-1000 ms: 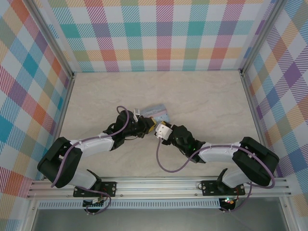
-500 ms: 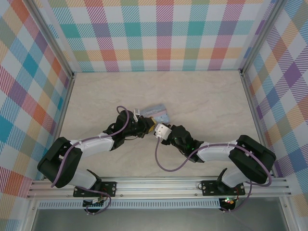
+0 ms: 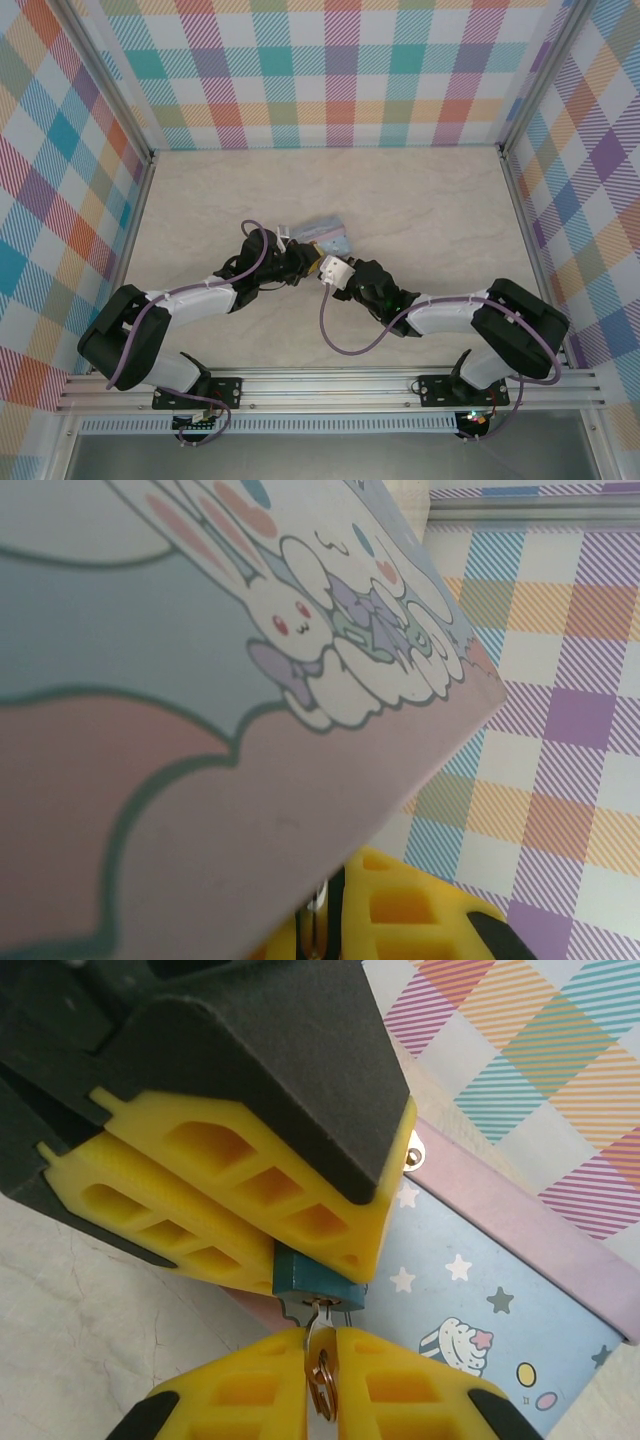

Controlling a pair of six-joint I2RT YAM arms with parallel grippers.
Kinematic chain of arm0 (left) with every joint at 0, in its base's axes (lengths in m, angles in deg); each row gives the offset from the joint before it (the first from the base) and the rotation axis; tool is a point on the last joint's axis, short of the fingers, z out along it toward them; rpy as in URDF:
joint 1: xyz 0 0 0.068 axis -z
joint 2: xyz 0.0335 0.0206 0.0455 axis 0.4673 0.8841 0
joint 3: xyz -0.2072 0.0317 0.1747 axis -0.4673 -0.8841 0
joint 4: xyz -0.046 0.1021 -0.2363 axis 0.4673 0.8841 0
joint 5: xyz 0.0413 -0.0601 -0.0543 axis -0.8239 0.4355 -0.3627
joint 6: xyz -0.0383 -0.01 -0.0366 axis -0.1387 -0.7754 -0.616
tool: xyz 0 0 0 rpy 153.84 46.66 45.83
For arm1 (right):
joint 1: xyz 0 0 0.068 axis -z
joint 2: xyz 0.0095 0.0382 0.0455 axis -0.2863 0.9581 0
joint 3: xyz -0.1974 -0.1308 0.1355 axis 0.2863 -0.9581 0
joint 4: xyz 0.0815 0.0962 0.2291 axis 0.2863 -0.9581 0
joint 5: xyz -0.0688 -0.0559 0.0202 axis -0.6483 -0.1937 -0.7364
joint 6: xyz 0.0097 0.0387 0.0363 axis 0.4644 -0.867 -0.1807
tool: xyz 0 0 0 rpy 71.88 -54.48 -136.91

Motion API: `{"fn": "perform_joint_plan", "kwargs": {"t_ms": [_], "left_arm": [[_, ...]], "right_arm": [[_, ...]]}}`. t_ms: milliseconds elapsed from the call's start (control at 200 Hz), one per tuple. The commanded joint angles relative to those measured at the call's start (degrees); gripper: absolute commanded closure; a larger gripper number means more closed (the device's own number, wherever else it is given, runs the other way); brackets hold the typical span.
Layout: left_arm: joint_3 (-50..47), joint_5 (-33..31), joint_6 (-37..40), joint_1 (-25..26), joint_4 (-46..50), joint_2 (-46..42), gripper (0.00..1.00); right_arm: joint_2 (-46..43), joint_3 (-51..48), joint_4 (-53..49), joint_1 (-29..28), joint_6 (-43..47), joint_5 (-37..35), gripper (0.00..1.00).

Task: Unlock a padlock with a key

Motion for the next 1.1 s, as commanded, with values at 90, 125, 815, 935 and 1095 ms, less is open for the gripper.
{"fn": "perform_joint_plan", "kwargs": {"t_ms": [90,125,815,935,1095], "left_arm": [[-0.44,1.40,-1.14,0.35,-2.33,-0.41,1.00],[-0.44,1.40,-1.14,0.35,-2.32,-0.45,1.00],[-0.52,2.37,1.39,1.49,-3.18,0.20,1.00],[-0.54,2.54,2.01,1.84,-3.39,0.35,1.00],[-0.68,2.78,3.73,2.20,-3.38,0.03,1.00]], "right_arm": [[1.08,2.08,3.56,-0.28,-0.92,-1.80,0.82],[1.16,2.16,3.64,-0.28,-0.79,-2.02,0.82],[-4.43,5.58,-10.76,3.97,-26.80,14.18,1.00],[-4.90,5.43,-10.18,7.29,-32.13,20.97,1.00],[-3.89,5.08,-6.73,13.83,-42.05,32.74,1.00]]}}
